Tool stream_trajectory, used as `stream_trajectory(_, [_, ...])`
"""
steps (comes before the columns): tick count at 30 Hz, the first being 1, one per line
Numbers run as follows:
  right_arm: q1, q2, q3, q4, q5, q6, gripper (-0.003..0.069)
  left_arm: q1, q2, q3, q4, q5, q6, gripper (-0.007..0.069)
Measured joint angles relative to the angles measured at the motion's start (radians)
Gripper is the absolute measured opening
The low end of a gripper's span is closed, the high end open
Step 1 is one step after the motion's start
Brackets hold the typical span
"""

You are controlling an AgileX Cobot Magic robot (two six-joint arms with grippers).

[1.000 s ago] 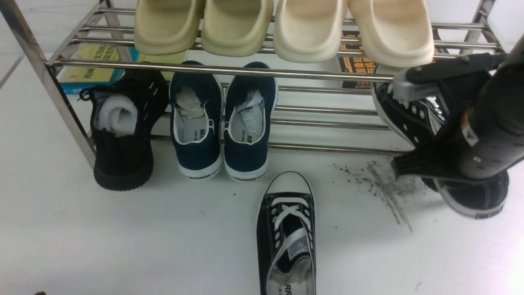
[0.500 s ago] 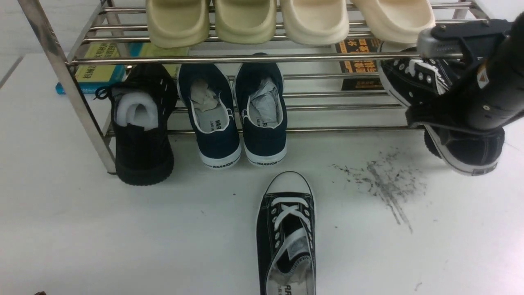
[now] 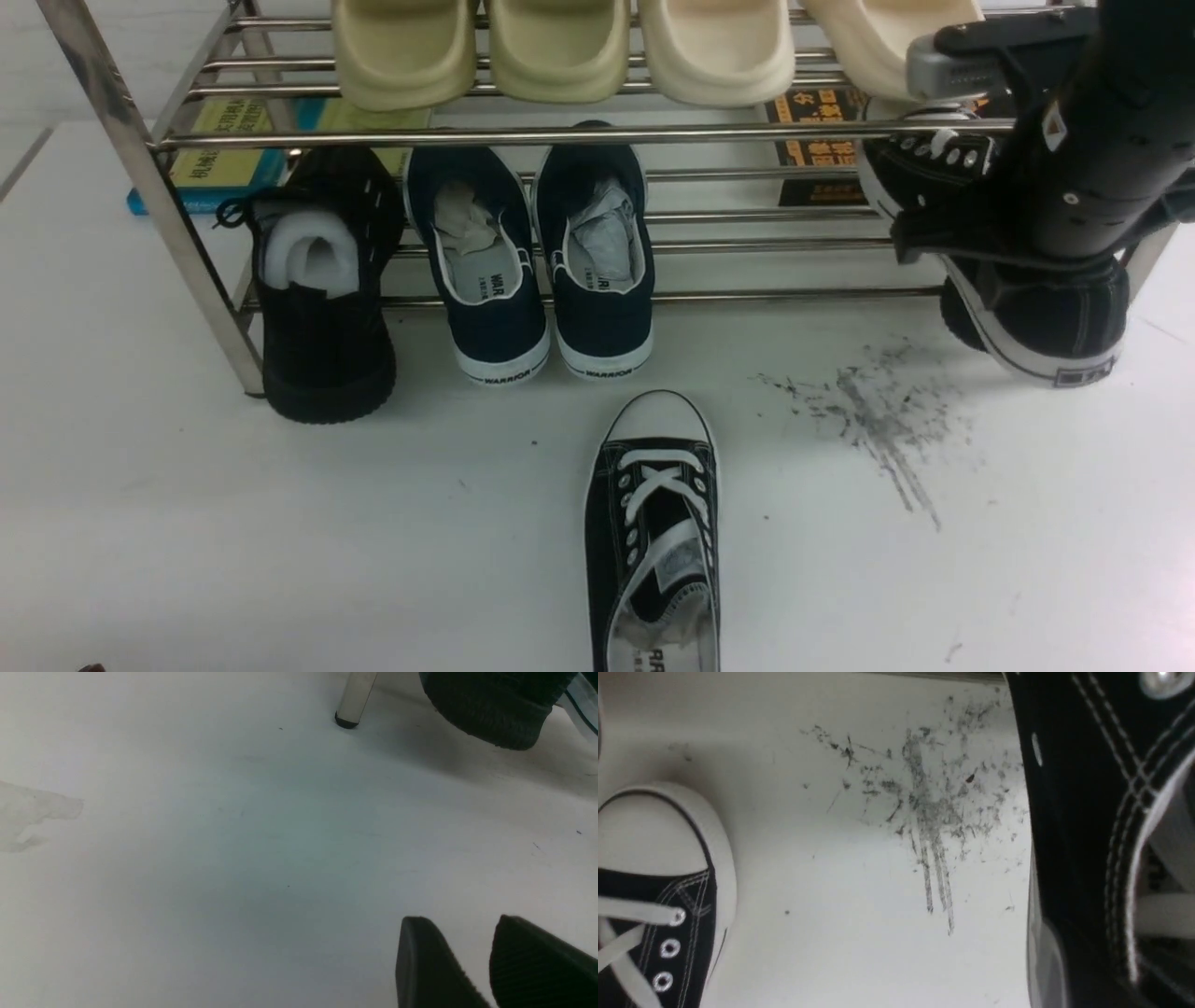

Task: Take the shoes off the shelf with your hand on the white table.

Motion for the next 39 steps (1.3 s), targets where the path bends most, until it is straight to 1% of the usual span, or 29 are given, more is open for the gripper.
stream_trajectory(11, [0.071,-0.072,-0.007,0.137,0.092,-0.064,0.0031,0.0,0.0,0.0,0.0,0.0,0.0,0.0242])
stream_trajectory(18, [0.121,-0.097,-0.007,0.153,0.096,-0.066,0.0038,0.0,0.0,0.0,0.001,0.0,0.0,0.0242])
stream_trajectory(23, [0.216,-0.122,-0.007,0.153,0.096,-0.064,0.0039,0.0,0.0,0.0,0.001,0.0,0.0,0.0242])
stream_trajectory(28, [0.318,-0.162,0.01,0.157,0.094,-0.023,0.0046,0.0,0.0,0.0,0.001,0.0,0.0,0.0242])
stream_trajectory(30, [0.342,-0.172,0.029,0.157,0.093,-0.008,0.0048,0.0,0.0,0.0,0.001,0.0,0.0,0.0242])
stream_trajectory(33, [0.402,-0.206,0.12,0.153,0.085,0.042,0.0051,0.0,0.0,0.0,0.001,0.0,0.0,0.0242])
stream_trajectory(36, [0.427,-0.222,0.183,0.147,0.078,0.078,0.0051,0.0,0.0,0.0,0.001,0.0,0.0,0.0242])
stream_trajectory(39, [0.46,-0.235,0.295,0.136,0.049,0.126,0.0052,0.0,0.0,0.0,0.001,0.0,0.0,0.0242])
